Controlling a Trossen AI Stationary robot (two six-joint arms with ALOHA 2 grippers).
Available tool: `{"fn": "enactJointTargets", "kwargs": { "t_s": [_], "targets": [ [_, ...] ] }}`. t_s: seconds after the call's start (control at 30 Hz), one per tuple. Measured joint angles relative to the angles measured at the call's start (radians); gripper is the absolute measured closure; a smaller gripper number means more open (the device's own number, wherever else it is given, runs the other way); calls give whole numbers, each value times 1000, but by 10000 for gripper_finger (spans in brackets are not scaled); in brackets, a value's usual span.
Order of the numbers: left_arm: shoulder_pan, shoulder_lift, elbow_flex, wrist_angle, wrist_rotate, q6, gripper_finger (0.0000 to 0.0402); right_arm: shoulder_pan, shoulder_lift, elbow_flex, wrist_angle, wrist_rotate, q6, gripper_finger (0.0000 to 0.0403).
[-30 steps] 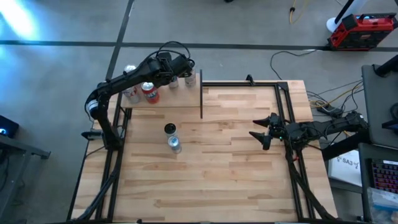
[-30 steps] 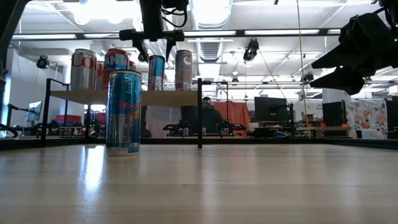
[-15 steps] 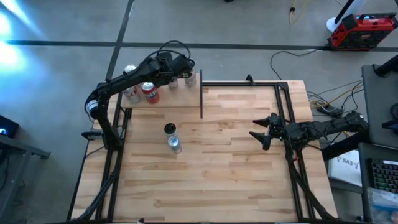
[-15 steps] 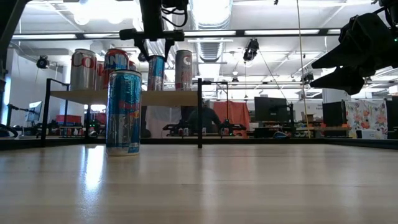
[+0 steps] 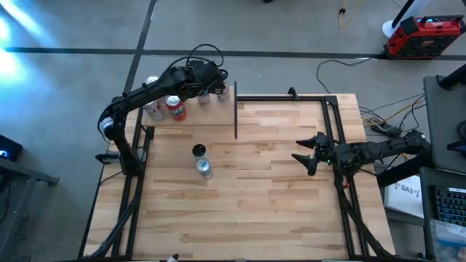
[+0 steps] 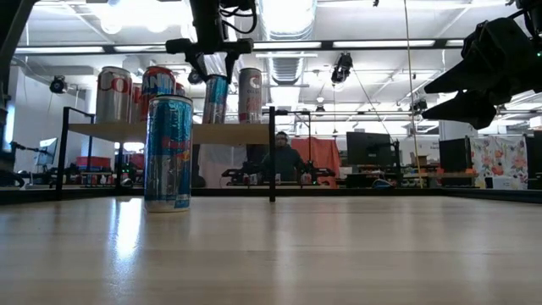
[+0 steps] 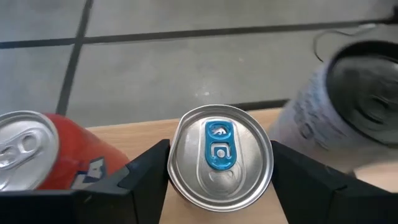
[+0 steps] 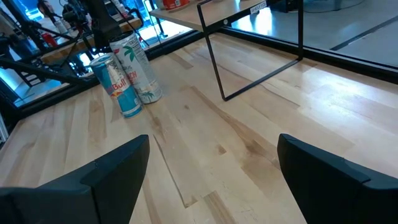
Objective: Place canned beverage on shelf
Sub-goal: Put the bottom blue soda can on the shelf
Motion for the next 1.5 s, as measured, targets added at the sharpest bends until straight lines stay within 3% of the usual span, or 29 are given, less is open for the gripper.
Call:
{"fn": "enactJointTargets", "kwargs": {
  "t_s": [0.63, 1.23, 1.5],
  "targets": [
    [68, -27, 0, 28, 161, 131, 170, 0, 0, 0, 0, 0, 0, 67],
    [80, -28, 0, 18, 145, 98, 170, 0, 0, 0, 0, 0, 0, 67],
    [80, -27, -2, -6, 129, 72, 147, 0, 0, 0, 0, 0, 0, 67]
  ]
}}
